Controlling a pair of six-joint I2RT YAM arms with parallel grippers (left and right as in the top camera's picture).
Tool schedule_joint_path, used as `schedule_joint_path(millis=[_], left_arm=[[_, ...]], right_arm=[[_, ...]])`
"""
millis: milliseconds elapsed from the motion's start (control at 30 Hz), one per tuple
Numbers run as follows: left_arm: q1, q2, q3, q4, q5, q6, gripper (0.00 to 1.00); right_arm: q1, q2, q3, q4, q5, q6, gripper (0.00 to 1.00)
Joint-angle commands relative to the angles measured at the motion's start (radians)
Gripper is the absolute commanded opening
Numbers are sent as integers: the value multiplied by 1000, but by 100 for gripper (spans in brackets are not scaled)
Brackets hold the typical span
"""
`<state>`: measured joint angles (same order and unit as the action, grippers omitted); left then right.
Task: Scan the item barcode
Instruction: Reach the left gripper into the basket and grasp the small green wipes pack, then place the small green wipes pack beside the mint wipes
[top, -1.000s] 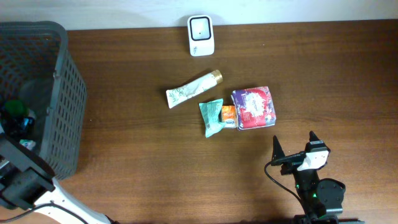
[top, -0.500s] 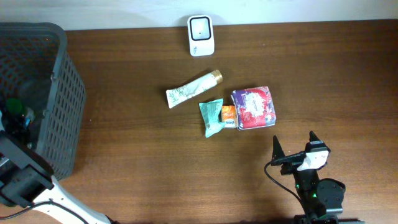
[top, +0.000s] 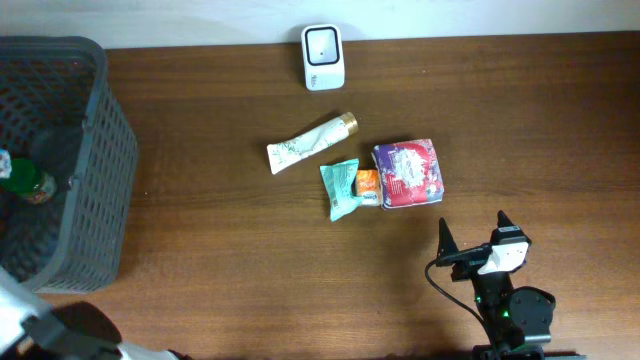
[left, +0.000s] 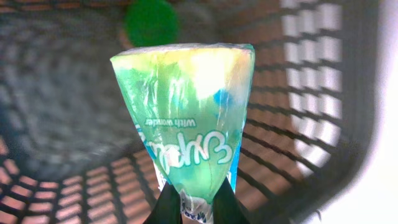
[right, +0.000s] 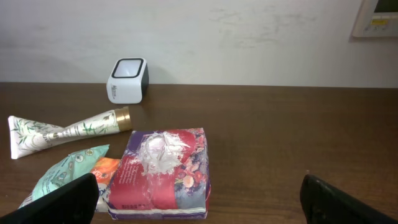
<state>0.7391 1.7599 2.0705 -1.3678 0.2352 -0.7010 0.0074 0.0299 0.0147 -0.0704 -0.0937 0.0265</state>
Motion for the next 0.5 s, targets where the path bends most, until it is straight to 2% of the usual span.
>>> schedule_joint_path(millis=[0, 100, 167, 267, 333, 467], left_arm=[[-35, -138, 13, 52, 234, 43, 0], [-198, -222, 13, 154, 250, 213, 0], [-369, -249, 13, 216, 247, 325, 0], [-625, -229, 9, 230, 217, 432, 0], [-796, -182, 4, 228, 76, 442, 0], [-1005, -46, 4, 177, -101, 460, 0]], right_arm=[[7, -4, -9, 0, 9, 8, 99], [7, -4, -9, 0, 9, 8, 99], [7, -4, -9, 0, 9, 8, 99], [7, -4, -9, 0, 9, 8, 99], [7, -4, -9, 0, 9, 8, 99], [7, -4, -9, 0, 9, 8, 99]])
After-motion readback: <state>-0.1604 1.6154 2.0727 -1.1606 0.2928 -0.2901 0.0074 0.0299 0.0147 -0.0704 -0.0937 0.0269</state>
